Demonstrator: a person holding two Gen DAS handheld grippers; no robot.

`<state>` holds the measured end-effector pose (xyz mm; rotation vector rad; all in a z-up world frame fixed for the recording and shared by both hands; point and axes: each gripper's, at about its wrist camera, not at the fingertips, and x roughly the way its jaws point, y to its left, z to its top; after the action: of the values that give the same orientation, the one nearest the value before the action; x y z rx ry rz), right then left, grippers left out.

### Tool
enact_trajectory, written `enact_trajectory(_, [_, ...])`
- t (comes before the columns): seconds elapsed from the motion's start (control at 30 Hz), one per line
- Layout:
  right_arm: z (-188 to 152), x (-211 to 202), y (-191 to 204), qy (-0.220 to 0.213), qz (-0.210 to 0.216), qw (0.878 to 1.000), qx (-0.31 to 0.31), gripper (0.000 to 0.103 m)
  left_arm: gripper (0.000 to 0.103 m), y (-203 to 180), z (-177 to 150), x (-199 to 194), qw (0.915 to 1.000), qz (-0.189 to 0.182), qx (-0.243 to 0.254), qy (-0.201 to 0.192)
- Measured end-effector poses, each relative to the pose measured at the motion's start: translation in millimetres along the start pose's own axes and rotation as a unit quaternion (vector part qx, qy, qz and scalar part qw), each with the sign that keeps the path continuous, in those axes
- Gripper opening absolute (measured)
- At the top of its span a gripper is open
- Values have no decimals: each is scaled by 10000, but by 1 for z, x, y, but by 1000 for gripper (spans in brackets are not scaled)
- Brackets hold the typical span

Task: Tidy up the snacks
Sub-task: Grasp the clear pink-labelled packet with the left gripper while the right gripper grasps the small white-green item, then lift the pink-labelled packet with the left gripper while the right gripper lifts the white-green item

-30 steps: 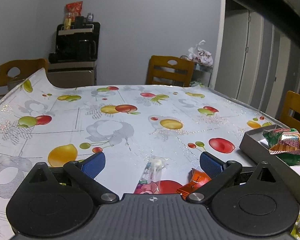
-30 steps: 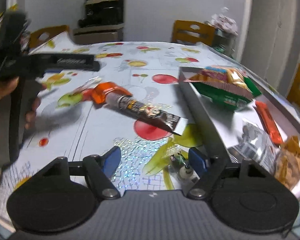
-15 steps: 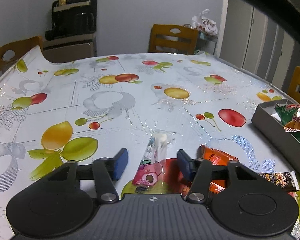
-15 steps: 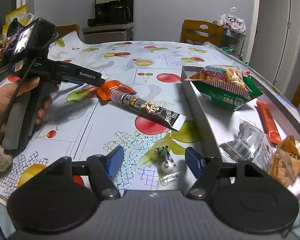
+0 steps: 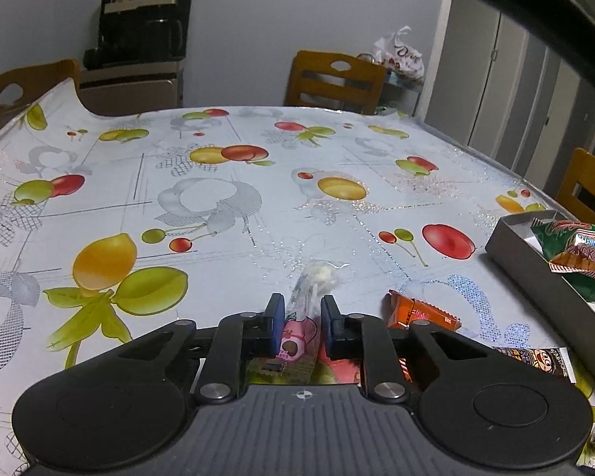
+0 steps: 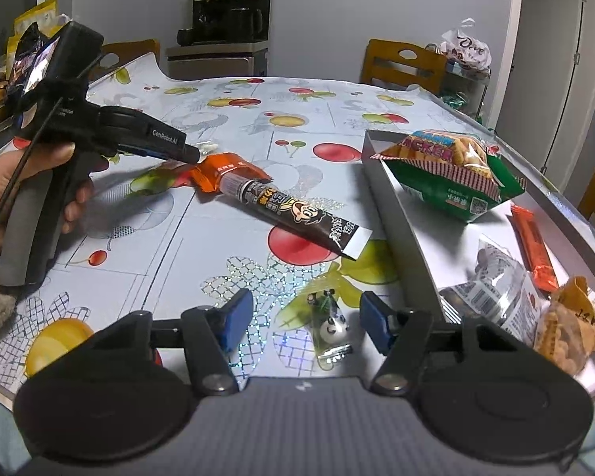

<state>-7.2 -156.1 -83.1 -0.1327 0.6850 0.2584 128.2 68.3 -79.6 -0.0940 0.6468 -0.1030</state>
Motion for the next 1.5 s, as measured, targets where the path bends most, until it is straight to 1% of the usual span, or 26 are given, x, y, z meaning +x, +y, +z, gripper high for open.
enact_trajectory(0.07, [0,0,0,-10,-32,10000,-25,56,20,0,0,0,10000,1,-3,-2])
enact_trajectory(0.2, [0,0,-1,6,-26,10000,6,45,19,1,0,0,10000,-3,-23,-13])
enact_trajectory(0.33, [-1,-1,-1,7,28,10000,51,37,18,3,0,-1,10000,-41,-36,-20])
enact_trajectory(0.4, [-3,-3,1,-25,129,9999,84,22,18,3,0,-1,10000,-68,-35,-25])
enact_trajectory(0.47, [-5,-6,6,-72,244,9997,0,16,18,3,-1,-1,10000,-64,-40,-29])
enact_trajectory(0.57, [-8,-13,9,-184,455,9988,-2,16,18,3,-1,-1,10000,-15,-39,-21])
enact_trajectory(0.77, [-13,-28,9,-435,662,9969,-12,16,18,2,-2,-3,10000,79,-27,9])
enact_trajectory(0.93, [-17,-33,6,-528,910,9944,20,16,18,1,-6,-9,9996,244,-104,-12])
enact_trajectory(1.03, [-21,-36,7,-534,1112,9923,52,16,16,-1,-13,-21,9995,288,-98,-60])
enact_trajectory(1.1, [-24,-37,6,-555,1212,9911,32,16,16,-3,-18,-29,9992,388,-33,-64])
enact_trajectory(1.2, [-26,-37,4,-566,1314,9897,61,16,16,-7,-24,-44,9993,365,-21,-58])
enact_trajectory(1.3, [-24,-38,0,-645,1351,9887,104,16,16,-9,-26,-62,9993,343,-70,-162])
enact_trajectory(1.43, [-18,-39,-12,-781,1312,9879,257,16,16,-14,-23,-87,9985,397,7,-385])
enact_trajectory(1.5, [-15,-41,-16,-835,1303,9875,293,16,16,-18,-22,-96,9984,350,33,-440])
